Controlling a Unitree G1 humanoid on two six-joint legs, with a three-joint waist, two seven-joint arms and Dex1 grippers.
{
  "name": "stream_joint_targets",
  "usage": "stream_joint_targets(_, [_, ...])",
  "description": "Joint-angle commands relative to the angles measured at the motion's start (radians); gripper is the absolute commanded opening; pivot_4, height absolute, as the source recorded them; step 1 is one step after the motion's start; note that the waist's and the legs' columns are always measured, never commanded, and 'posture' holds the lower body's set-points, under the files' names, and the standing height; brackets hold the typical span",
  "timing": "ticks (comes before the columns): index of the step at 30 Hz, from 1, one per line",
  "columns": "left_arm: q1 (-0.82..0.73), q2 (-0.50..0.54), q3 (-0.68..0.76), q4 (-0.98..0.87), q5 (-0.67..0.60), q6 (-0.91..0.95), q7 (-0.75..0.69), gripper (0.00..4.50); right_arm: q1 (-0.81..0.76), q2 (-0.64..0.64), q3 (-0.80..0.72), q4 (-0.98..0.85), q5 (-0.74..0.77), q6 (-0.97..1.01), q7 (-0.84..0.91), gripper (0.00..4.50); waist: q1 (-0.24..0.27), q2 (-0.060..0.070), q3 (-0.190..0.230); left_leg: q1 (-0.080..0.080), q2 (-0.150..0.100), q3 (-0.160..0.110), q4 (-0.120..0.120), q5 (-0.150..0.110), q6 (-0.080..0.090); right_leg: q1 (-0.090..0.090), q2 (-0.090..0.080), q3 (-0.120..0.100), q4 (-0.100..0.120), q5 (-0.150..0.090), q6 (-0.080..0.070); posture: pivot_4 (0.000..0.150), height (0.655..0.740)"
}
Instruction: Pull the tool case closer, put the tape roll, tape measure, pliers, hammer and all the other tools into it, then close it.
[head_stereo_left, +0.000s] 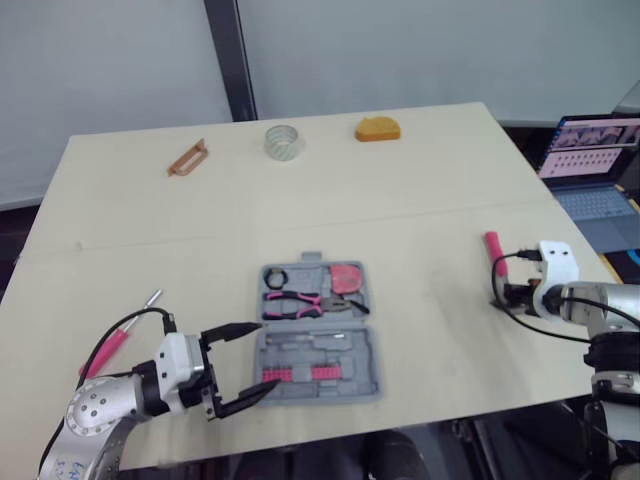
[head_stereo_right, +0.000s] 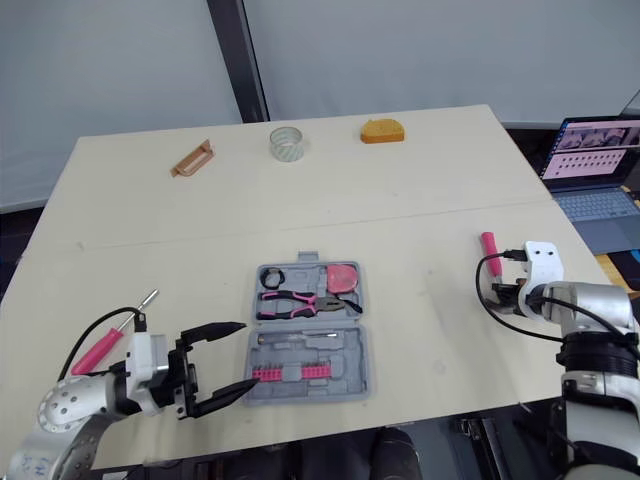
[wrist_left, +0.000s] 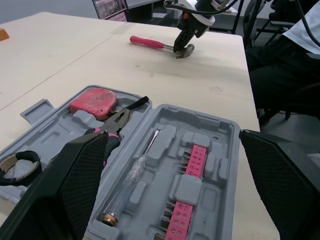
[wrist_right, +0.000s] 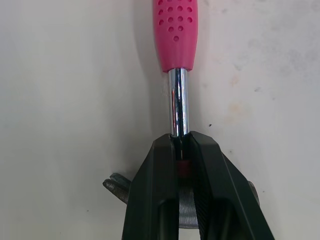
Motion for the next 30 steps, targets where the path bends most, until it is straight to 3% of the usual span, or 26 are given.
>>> stream_joint_targets(1, [0.01, 0.001, 0.005, -0.042, -0.009, 0.0, 0.011, 4.5, 0.019, 0.006, -0.011, -0.019, 0.005, 0.015, -0.002, 0.02, 0.0, 0.0, 0.0, 0.0, 0.0, 0.0, 0.0, 0.0, 0.0, 0.0, 0.0, 0.0, 0.0, 0.0, 0.0, 0.15, 0.74])
stream_joint_targets(13, [-0.028, 0.021, 0.041, -0.033, -0.043, 0.046, 0.016, 4.5, 0.052, -0.05, 0.044, -0.194, -0.013, 0.032, 0.024, 0.02, 0.0, 0.002, 0.001, 0.0, 0.0, 0.0, 0.0, 0.0, 0.0, 0.0, 0.0, 0.0, 0.0, 0.0, 0.0, 0.15, 0.74])
stream_joint_targets(22, [0.01, 0.032, 0.085, -0.01, -0.061, 0.032, -0.032, 4.5, 0.122, -0.246, 0.222, -0.543, 0.034, 0.146, 0.195, 0.02, -0.001, 0.006, 0.004, -0.002, 0.0, 0.0, 0.0, 0.0, 0.0, -0.003, 0.0, 0.0, 0.0, 0.0, 0.0, 0.15, 0.74])
stream_joint_targets(30, [0.048, 0.066, 0.159, 0.032, -0.071, 0.008, -0.097, 4.5, 0.029, -0.439, 0.431, -0.847, 0.122, 0.159, 0.445, 0.02, -0.001, 0.006, 0.005, -0.012, 0.0, 0.0, 0.004, 0.0, 0.0, -0.012, 0.0, 0.002, 0.003, 0.0, 0.0, 0.15, 0.74])
